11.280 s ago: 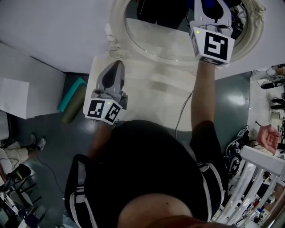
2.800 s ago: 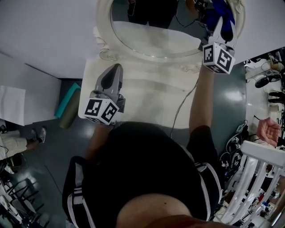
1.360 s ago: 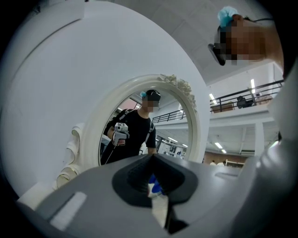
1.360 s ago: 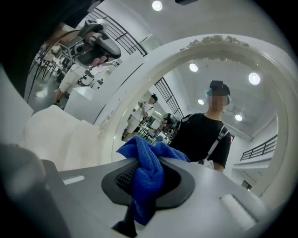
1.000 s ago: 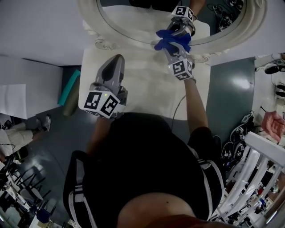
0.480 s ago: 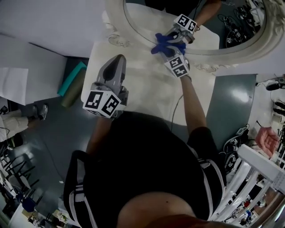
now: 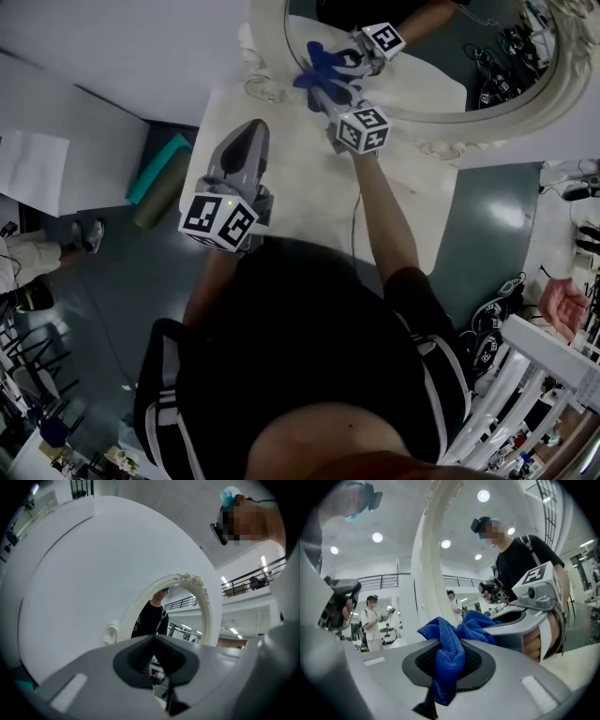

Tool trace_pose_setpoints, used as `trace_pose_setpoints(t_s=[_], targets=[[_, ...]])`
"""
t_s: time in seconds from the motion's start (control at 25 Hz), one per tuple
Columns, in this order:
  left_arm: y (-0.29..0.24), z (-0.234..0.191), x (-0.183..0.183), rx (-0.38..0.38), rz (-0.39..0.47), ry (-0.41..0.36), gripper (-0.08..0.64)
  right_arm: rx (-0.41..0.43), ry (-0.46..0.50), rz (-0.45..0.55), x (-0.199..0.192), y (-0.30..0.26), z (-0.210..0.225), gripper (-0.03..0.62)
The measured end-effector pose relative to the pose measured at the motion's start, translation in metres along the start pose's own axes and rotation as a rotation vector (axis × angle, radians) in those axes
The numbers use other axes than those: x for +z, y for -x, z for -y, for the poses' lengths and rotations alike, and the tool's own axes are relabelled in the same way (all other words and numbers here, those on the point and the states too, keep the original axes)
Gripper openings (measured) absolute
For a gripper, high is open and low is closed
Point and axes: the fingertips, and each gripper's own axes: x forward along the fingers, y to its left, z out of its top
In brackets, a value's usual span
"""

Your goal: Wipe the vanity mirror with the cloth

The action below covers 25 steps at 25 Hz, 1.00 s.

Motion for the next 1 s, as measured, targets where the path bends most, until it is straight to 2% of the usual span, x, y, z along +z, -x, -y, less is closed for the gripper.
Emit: trace_pose_setpoints(t_s=[0.16,0.44,0.68,1.0], targets=[[0.002,0.004,0.003,-0.021,0.012,-0.011,0.011,-0.041,-0.042,0.185,0.065,0.015,-0.021,0.049],[0.005,0.018,0.007,-0.084,0.018,0.001,0.011,-0.172,-0.008,0.348,0.139,0.080,-0.046,0.049],[0.002,0.037,-0.001,-0.155,0.005,0.007,0.011,-0.310,0.005,0.400,0.152,0.139,-0.053,0.049],[-0.002,0.056,-0.012,-0.206,-0.018,0.010,0.011,-0.474,-0.006,0.397,0.131,0.194,-0.051,0.048]])
